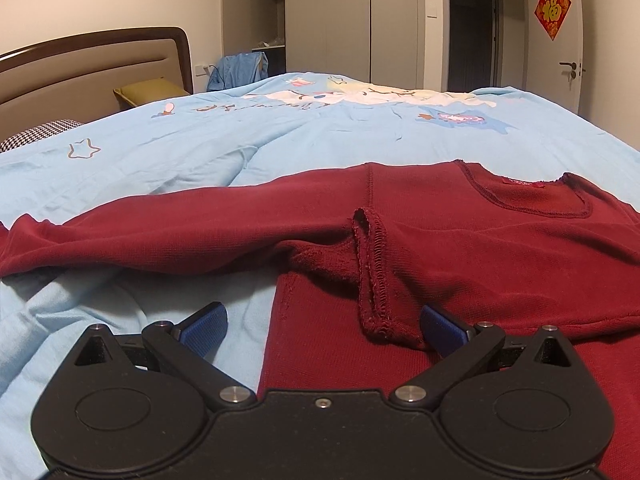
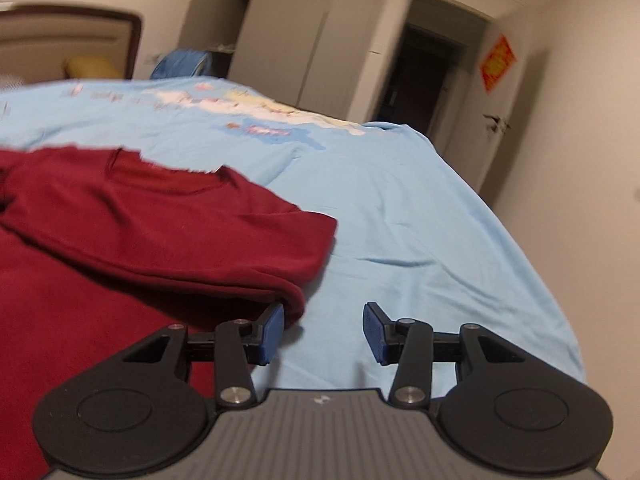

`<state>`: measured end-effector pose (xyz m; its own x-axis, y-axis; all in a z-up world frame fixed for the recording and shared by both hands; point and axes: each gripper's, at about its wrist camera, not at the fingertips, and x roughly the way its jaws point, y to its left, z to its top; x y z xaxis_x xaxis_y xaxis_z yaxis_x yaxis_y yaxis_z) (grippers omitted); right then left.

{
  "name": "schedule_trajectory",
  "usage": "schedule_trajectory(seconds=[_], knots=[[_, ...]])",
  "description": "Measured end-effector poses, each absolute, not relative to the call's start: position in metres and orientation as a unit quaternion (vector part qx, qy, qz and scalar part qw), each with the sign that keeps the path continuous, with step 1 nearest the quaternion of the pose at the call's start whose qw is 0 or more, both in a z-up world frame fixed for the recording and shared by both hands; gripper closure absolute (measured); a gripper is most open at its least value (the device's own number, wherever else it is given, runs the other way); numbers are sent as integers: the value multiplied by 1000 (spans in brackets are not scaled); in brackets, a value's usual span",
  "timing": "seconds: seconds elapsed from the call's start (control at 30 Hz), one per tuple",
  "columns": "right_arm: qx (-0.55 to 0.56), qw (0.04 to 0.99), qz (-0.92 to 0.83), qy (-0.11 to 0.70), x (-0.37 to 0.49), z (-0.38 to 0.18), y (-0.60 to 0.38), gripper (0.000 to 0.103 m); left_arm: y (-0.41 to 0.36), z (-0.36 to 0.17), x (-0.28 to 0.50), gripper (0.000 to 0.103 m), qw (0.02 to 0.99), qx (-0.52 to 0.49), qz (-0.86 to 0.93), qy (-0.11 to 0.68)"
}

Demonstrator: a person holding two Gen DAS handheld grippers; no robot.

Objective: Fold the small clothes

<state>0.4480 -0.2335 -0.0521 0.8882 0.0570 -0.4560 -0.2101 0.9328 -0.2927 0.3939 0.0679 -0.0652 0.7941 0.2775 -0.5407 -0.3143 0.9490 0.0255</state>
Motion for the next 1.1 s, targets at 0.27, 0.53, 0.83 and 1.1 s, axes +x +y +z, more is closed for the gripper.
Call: schedule_trajectory(seconds=[0.27,0.53,0.83,1.1], knots=[[-308,922,90,218,459,-67,-188,92,69,-65,393,0,947,-35,156,280],[-106,952,52,281,462,-74,-229,96,69,-65,392,0,947,-36,155,279],[-69,954,66,284,455,-75,-239,89,70,-63,391,0,947,-44,153,279],[-43,959,82,268,418,-51,-240,22,97,-31,351,1,943,-110,102,297]])
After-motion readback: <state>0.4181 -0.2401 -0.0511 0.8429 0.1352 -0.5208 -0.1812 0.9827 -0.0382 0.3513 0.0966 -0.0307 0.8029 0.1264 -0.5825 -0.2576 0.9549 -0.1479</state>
